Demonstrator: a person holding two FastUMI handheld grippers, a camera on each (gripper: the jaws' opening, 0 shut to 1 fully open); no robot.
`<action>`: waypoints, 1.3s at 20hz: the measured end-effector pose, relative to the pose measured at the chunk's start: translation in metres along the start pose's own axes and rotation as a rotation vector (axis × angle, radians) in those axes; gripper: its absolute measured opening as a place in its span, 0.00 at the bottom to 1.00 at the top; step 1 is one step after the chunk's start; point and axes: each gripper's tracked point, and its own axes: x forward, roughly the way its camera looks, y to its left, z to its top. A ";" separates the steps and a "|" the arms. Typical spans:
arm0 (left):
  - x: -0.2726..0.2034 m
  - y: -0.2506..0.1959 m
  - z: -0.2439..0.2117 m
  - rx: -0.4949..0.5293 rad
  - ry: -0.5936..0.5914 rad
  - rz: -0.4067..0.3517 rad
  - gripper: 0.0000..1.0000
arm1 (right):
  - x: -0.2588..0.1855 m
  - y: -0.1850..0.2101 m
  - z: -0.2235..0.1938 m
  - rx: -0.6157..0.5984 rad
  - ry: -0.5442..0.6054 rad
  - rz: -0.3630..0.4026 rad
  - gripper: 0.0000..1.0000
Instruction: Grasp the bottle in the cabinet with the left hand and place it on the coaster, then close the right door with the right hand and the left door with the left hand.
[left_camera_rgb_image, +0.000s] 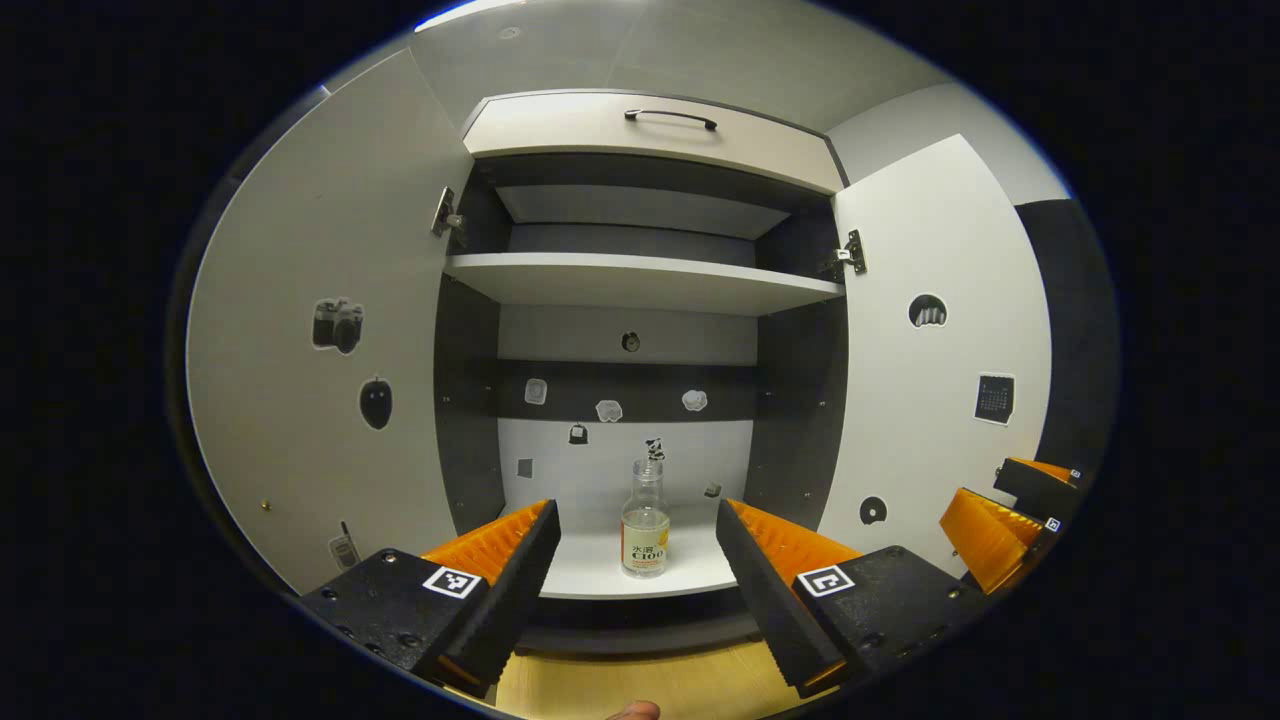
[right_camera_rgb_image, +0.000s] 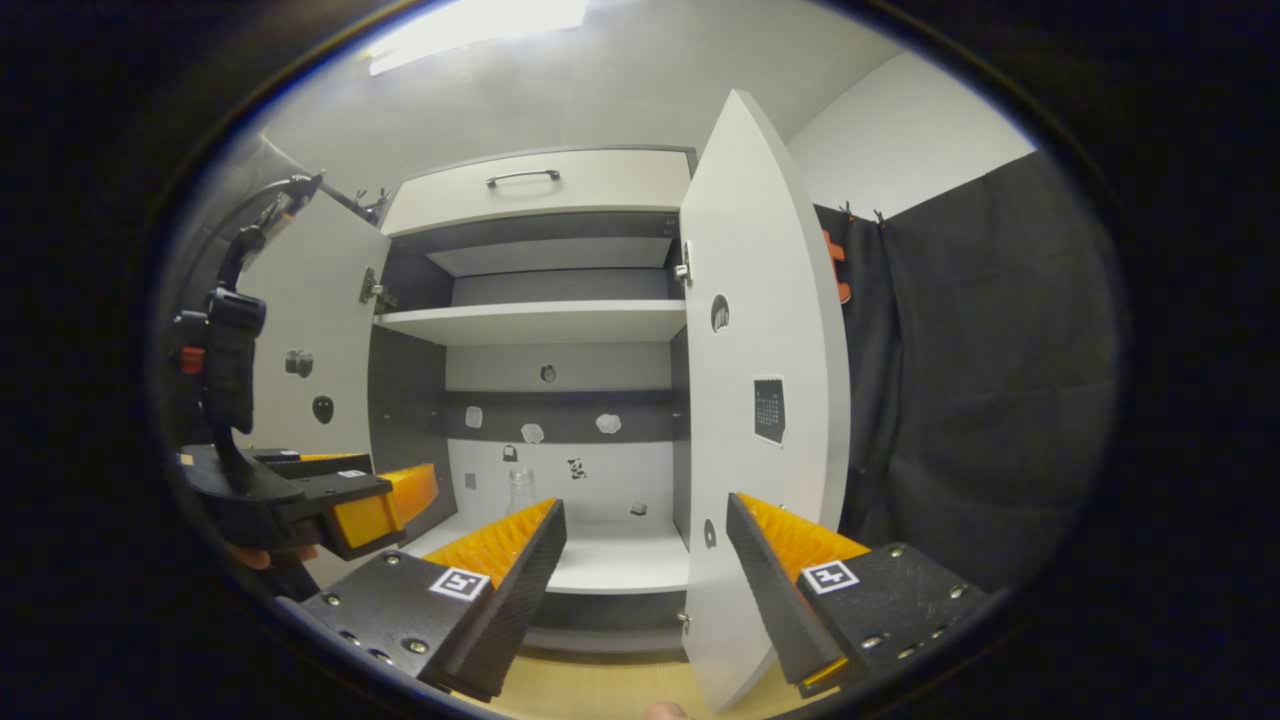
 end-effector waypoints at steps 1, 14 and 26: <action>0.007 -0.001 -0.002 0.005 0.002 -0.003 0.99 | 0.001 -0.001 0.000 -0.003 -0.001 -0.005 0.94; 0.113 0.008 -0.035 0.011 0.032 -0.032 0.99 | 0.025 -0.006 -0.009 -0.022 0.002 -0.038 0.94; 0.219 -0.015 -0.074 -0.040 0.111 -0.160 0.99 | 0.034 -0.012 -0.023 -0.035 0.032 -0.096 0.94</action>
